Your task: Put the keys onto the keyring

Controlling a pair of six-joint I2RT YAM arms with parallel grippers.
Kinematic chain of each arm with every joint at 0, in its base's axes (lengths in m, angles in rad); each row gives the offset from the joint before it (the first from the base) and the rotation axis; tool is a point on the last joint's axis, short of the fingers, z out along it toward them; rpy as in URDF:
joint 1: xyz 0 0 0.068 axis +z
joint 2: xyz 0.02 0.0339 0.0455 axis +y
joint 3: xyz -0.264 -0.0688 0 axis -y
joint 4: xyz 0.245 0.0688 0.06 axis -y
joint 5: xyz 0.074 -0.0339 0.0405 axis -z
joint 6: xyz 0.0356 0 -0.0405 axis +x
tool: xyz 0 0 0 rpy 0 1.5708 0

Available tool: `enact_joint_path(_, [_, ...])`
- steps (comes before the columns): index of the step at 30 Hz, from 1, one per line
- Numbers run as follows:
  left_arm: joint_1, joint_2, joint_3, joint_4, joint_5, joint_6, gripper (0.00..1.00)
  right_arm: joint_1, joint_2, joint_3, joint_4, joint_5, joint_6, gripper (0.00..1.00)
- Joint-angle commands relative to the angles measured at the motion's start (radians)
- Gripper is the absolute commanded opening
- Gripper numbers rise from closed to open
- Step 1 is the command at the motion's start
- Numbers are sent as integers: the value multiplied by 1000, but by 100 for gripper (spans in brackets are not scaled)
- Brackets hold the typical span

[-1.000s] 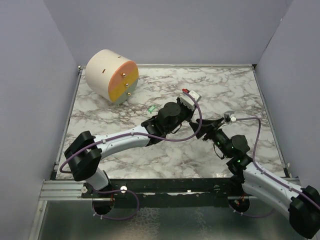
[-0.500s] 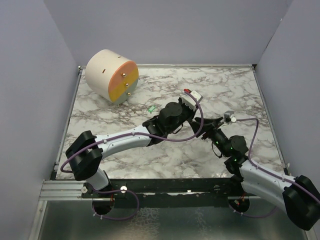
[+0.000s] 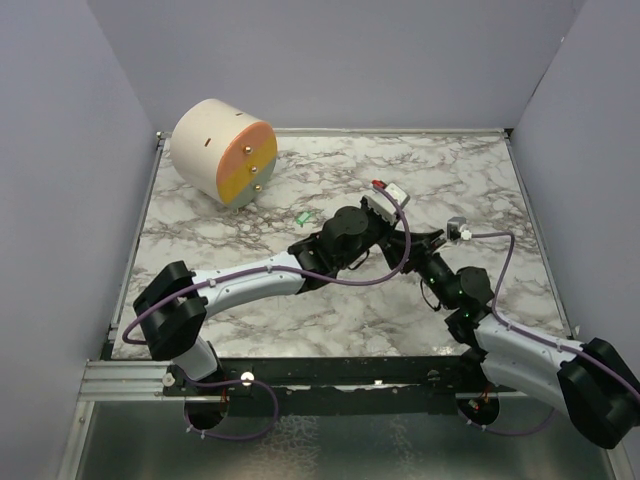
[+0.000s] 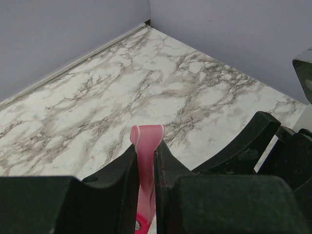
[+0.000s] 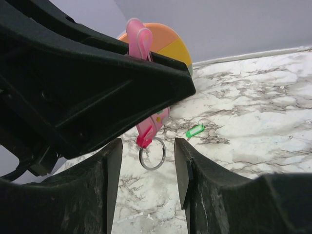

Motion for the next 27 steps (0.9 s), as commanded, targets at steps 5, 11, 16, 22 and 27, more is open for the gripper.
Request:
enact_joint_path(5, [-16, 23, 51, 7, 14, -18, 12, 6, 50, 51, 83, -25, 30, 46])
enact_joint_path(11, [-21, 29, 62, 7, 15, -17, 12, 6, 80, 56, 108, -28, 43, 45])
enact_joint_path(16, [-24, 29, 64, 7, 13, -16, 12, 7, 79, 55, 112, -17, 43, 41])
enact_joint_path(22, [-28, 34, 67, 7, 13, -17, 12, 7, 87, 62, 106, -10, 40, 38])
enact_joint_path(27, [-31, 37, 70, 7, 14, -17, 12, 7, 100, 70, 107, -4, 39, 37])
